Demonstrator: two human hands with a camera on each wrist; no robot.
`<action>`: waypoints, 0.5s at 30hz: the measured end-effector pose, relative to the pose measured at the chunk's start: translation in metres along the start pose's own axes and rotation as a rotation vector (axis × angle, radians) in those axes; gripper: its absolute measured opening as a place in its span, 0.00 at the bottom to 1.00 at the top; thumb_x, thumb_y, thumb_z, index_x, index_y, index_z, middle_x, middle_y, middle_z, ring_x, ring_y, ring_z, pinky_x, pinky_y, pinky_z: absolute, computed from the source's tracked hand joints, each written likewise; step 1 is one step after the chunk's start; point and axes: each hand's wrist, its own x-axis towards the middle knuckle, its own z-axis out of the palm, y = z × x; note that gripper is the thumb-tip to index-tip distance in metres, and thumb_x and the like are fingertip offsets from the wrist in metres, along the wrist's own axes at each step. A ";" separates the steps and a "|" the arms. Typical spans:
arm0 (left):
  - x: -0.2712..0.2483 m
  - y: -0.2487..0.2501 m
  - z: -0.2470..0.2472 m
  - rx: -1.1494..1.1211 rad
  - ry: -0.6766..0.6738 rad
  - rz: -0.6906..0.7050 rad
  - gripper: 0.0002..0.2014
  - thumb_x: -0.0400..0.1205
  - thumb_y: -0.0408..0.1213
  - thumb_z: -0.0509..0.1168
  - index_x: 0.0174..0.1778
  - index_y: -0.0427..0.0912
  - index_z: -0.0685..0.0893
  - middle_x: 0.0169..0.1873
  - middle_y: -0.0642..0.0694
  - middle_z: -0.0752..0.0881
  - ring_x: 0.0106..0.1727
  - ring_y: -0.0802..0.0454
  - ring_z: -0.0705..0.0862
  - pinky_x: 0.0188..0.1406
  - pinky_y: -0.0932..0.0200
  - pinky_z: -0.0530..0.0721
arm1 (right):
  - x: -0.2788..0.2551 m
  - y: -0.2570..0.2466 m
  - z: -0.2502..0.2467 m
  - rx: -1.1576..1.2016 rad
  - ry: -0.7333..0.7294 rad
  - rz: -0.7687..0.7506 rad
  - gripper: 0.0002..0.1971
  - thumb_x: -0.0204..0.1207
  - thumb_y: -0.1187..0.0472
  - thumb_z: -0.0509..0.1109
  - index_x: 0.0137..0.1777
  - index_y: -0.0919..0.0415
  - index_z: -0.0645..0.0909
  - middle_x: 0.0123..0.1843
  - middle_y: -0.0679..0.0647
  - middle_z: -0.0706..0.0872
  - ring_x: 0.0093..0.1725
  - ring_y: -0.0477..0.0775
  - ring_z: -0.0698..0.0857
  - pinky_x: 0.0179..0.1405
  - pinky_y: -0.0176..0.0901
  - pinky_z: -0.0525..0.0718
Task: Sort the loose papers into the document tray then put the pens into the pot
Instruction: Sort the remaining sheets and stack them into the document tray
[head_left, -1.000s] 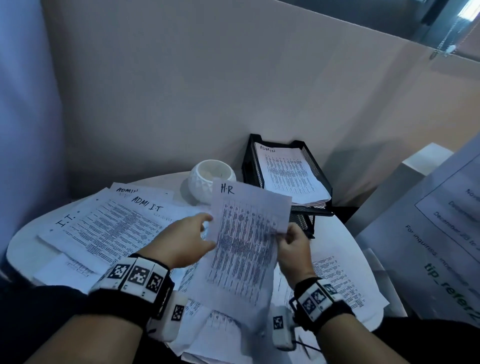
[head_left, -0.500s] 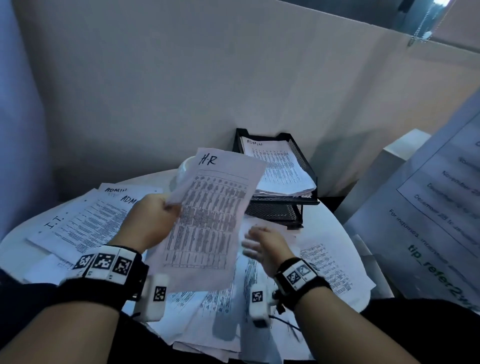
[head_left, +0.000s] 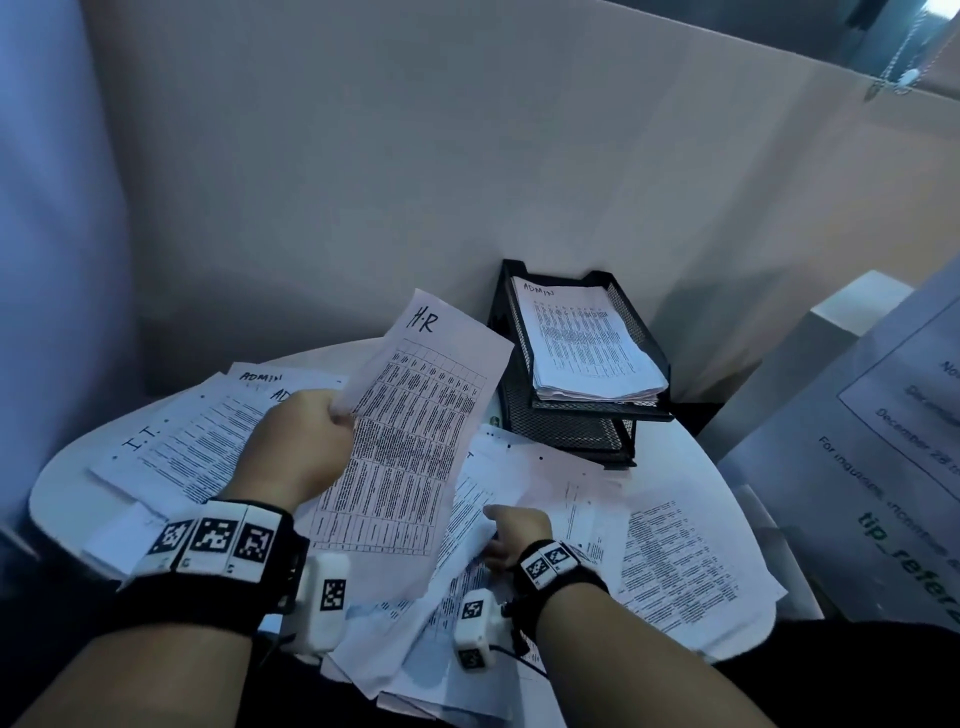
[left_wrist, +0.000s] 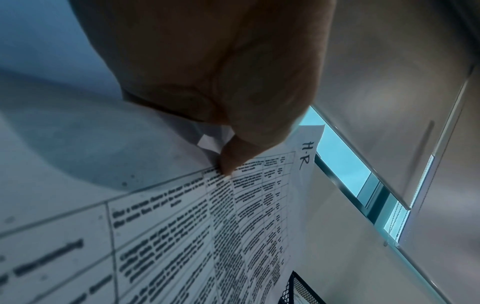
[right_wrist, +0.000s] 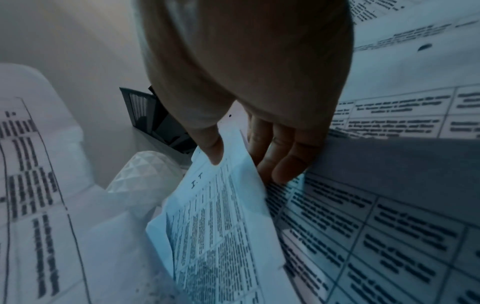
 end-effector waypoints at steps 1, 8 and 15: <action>0.001 -0.001 0.000 0.003 -0.003 0.001 0.15 0.88 0.38 0.59 0.35 0.43 0.83 0.30 0.42 0.85 0.34 0.43 0.83 0.35 0.52 0.80 | 0.003 0.001 0.003 -0.043 0.004 -0.032 0.09 0.74 0.70 0.76 0.38 0.69 0.77 0.27 0.61 0.76 0.22 0.60 0.79 0.25 0.47 0.80; 0.002 0.002 0.001 0.022 -0.016 -0.019 0.14 0.86 0.34 0.59 0.34 0.43 0.80 0.30 0.42 0.84 0.34 0.41 0.83 0.33 0.53 0.78 | -0.003 -0.008 -0.024 -0.177 0.142 -0.390 0.06 0.73 0.71 0.66 0.42 0.58 0.78 0.39 0.58 0.85 0.35 0.58 0.83 0.30 0.47 0.80; -0.001 0.006 0.004 0.082 0.031 -0.031 0.12 0.85 0.30 0.57 0.36 0.44 0.78 0.31 0.42 0.84 0.34 0.41 0.82 0.35 0.51 0.80 | -0.019 -0.032 -0.129 0.052 0.155 -0.563 0.05 0.82 0.68 0.68 0.49 0.63 0.86 0.48 0.64 0.92 0.45 0.63 0.89 0.48 0.63 0.91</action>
